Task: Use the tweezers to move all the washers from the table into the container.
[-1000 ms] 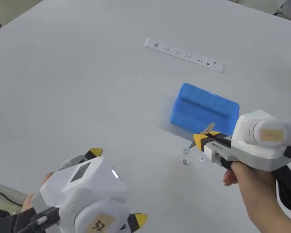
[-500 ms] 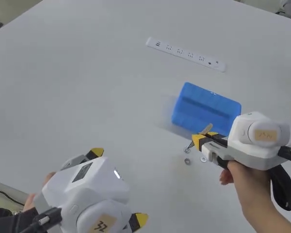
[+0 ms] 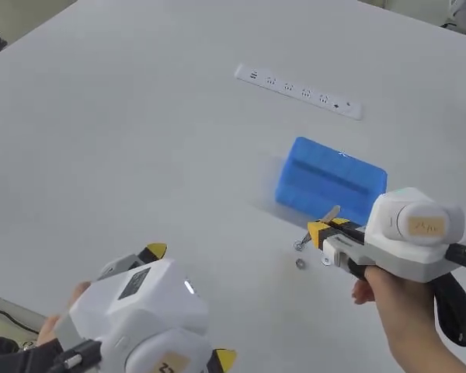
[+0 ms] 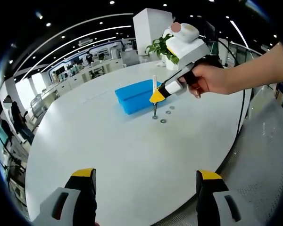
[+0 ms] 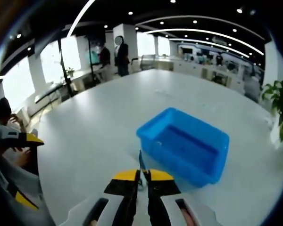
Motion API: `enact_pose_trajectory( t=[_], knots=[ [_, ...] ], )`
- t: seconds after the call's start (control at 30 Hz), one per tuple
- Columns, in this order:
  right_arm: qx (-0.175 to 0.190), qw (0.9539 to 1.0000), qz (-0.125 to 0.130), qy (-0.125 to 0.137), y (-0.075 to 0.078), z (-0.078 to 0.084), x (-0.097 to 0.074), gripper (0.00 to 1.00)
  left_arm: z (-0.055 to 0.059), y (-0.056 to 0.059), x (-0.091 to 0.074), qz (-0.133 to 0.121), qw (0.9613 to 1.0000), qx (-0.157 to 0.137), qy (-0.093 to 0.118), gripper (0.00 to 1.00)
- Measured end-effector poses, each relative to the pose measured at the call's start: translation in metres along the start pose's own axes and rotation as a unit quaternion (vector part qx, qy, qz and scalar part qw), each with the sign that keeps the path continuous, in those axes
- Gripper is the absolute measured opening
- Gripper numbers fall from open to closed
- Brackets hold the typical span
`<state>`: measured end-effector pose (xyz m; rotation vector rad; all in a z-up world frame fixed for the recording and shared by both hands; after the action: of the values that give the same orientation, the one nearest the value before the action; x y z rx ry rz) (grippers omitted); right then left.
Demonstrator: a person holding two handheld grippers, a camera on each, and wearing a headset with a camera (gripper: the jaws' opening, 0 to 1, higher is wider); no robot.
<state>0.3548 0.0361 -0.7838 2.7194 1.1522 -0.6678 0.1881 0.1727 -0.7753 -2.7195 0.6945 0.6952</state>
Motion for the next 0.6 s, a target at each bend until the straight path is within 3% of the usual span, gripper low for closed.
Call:
enact_pose_trajectory(
  t=[0.6],
  knots=[
    [-0.036,0.9994,-0.006,0.001,-0.0056,0.0028,0.0015,0.02,0.0002,-0.0006,0.0001,-0.001,1.0000,0.001,0.000,0.89]
  ],
)
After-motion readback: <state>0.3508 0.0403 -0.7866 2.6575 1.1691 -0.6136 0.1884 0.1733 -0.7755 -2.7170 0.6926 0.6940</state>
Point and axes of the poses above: the centre of the closed fingertips' face, and the gripper's own axes: x roughly forward along the fingers, y roughly to its right, z roughly out of its underside, the point moved 4 cm from there along -x, roughly backward along the fingers, and after that the axes turned 14 degrees about y, right-handed, at the moved point
